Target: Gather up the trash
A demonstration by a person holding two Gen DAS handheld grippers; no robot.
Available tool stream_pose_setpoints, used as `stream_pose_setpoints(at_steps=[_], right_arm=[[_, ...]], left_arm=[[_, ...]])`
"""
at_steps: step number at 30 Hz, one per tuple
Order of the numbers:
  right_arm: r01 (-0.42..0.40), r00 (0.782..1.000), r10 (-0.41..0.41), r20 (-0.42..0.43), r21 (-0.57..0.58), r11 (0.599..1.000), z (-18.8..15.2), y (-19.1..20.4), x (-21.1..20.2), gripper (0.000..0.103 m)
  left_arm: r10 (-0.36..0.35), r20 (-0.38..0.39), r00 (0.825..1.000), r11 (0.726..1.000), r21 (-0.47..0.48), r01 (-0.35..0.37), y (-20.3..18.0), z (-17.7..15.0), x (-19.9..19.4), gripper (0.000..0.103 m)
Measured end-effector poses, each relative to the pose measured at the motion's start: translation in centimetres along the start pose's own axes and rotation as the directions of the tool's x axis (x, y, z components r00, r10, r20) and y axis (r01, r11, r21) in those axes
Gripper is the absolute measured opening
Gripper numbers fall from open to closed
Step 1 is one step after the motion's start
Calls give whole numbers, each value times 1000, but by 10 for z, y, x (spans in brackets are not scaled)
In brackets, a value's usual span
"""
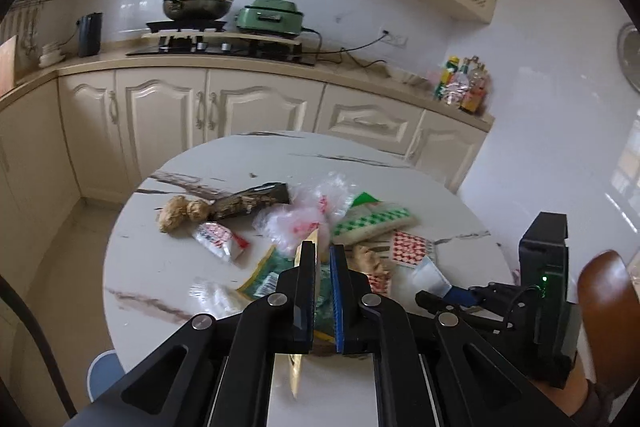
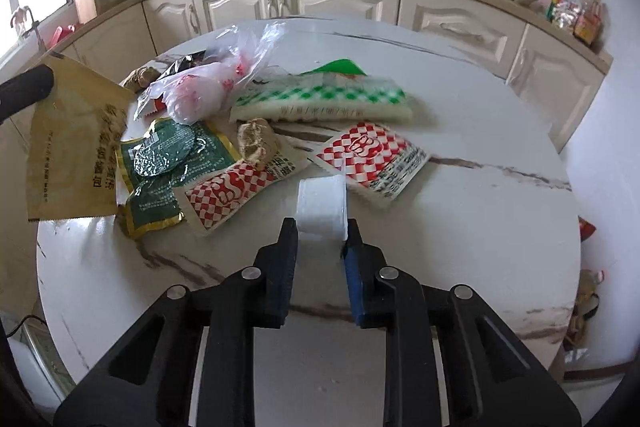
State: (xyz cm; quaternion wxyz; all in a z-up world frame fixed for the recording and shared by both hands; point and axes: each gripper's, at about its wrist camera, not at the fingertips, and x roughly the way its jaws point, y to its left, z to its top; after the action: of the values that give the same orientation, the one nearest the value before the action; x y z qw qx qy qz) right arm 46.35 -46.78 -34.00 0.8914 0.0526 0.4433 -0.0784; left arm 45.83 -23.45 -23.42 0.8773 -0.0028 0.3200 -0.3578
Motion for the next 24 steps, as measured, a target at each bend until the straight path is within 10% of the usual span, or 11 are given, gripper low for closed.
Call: stream_pose_setpoints(at_steps=[12,20,24], right_arm=[[-30,998,28,50,42,999,-5,-18,-21,21],[-78,994,77,73,19,997,-3,-9,-24,21],[-107,991,107,85,-5,994,5,4,-22,21]], left_arm=[[15,-59,998,1000,-16,-16,-8,-21,8,8],[174,-37,984,982,80,-171,-6,-18,20,72],[193,-64,979,978,88,-188,-6,-16,40,71]])
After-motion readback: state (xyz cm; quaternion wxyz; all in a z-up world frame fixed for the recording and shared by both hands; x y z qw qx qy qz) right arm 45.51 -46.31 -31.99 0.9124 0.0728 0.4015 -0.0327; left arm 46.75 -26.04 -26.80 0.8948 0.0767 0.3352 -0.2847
